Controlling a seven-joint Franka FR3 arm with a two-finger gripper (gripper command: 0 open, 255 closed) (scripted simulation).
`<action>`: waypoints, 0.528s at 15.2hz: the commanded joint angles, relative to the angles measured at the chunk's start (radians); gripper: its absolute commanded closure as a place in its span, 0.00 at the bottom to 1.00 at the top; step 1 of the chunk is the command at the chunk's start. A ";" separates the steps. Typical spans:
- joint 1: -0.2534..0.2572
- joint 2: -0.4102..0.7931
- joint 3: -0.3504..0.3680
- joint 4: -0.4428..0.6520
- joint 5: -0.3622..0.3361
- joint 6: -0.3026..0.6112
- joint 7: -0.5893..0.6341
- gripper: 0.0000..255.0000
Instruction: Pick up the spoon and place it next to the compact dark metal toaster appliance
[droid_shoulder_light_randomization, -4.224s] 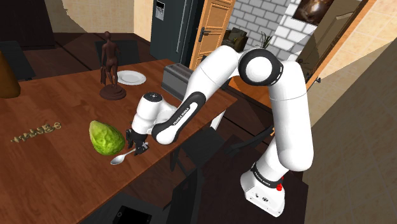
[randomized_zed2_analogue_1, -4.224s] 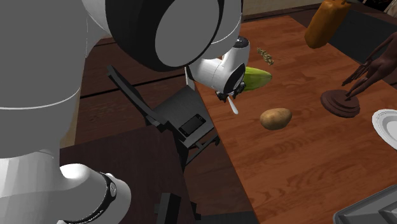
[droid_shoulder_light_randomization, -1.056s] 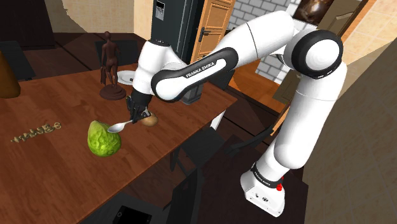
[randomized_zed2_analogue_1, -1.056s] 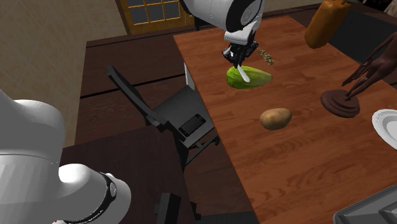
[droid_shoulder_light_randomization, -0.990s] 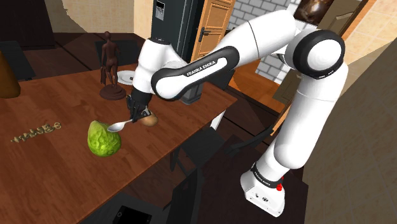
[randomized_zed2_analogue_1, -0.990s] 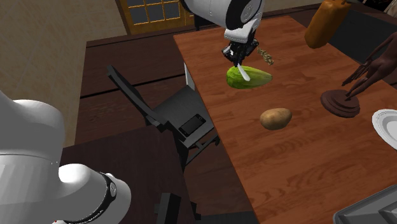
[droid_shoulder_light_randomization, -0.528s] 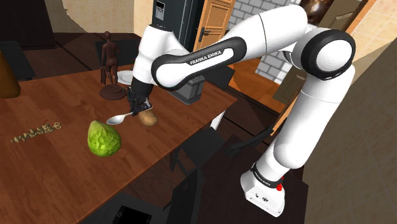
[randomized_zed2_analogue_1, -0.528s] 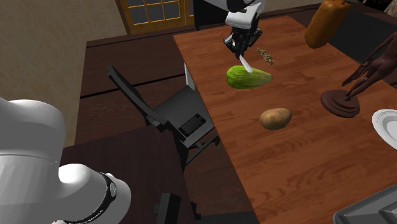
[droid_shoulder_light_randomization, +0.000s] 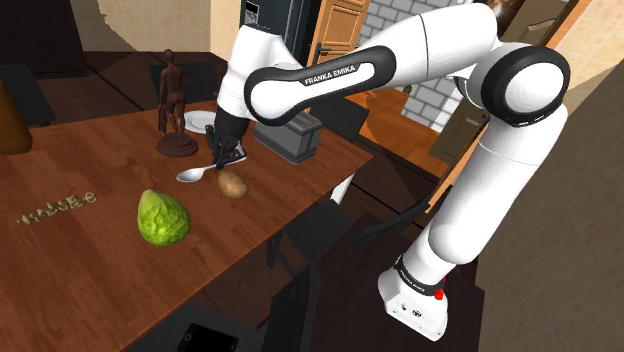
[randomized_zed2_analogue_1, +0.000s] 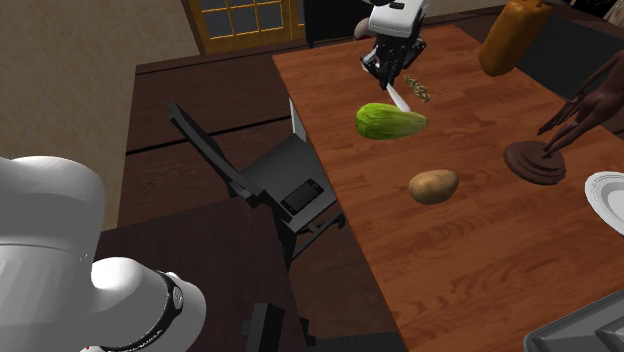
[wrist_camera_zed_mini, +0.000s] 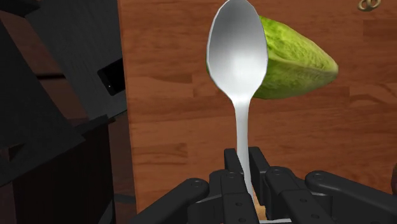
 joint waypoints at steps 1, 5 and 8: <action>-0.030 -0.016 -0.015 -0.006 0.024 -0.011 -0.059 1.00; -0.087 -0.032 -0.051 -0.020 0.062 -0.019 -0.173 1.00; -0.128 -0.034 -0.080 -0.018 0.082 -0.029 -0.253 1.00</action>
